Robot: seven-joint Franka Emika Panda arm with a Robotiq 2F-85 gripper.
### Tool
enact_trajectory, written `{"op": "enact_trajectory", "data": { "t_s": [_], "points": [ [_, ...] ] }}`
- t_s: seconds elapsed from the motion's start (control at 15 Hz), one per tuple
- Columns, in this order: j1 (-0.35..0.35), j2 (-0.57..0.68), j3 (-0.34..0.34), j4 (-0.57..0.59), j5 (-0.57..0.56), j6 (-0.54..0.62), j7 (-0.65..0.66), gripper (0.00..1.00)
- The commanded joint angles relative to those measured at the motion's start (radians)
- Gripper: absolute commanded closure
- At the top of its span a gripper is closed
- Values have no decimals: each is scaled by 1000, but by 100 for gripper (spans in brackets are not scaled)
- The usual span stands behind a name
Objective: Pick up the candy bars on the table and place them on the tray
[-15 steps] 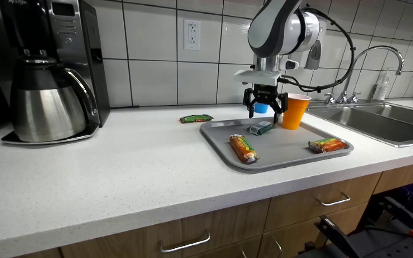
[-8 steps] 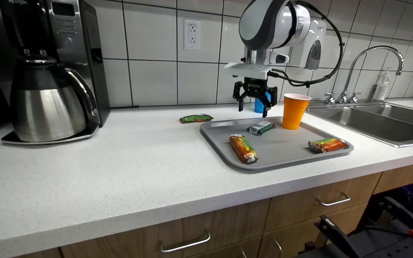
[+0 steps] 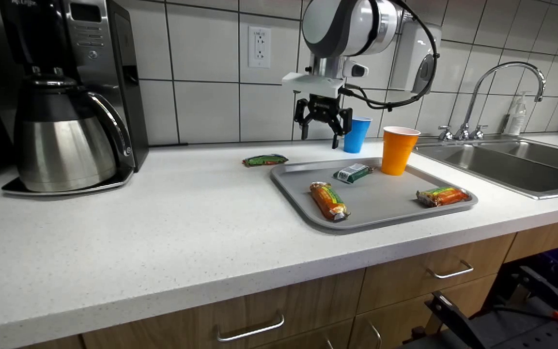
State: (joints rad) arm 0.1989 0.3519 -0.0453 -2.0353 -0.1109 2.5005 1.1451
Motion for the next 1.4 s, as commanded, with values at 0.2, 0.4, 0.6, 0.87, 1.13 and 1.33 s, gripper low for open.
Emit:
{"op": "enact_trajectory", "data": {
  "t_s": [0.2,0.4,0.6,0.87,1.13,1.33],
  "points": [
    [40,114,32,146,59,-24,53,0],
    [53,154,38,201,95,-30,57,0],
    [60,190,43,259,132,-50,60,0],
    [66,235,46,331,183,-73,75,0],
    [82,275,43,390,186,-101,111,0],
    [83,260,40,350,170,-57,92,0]
  ]
}}
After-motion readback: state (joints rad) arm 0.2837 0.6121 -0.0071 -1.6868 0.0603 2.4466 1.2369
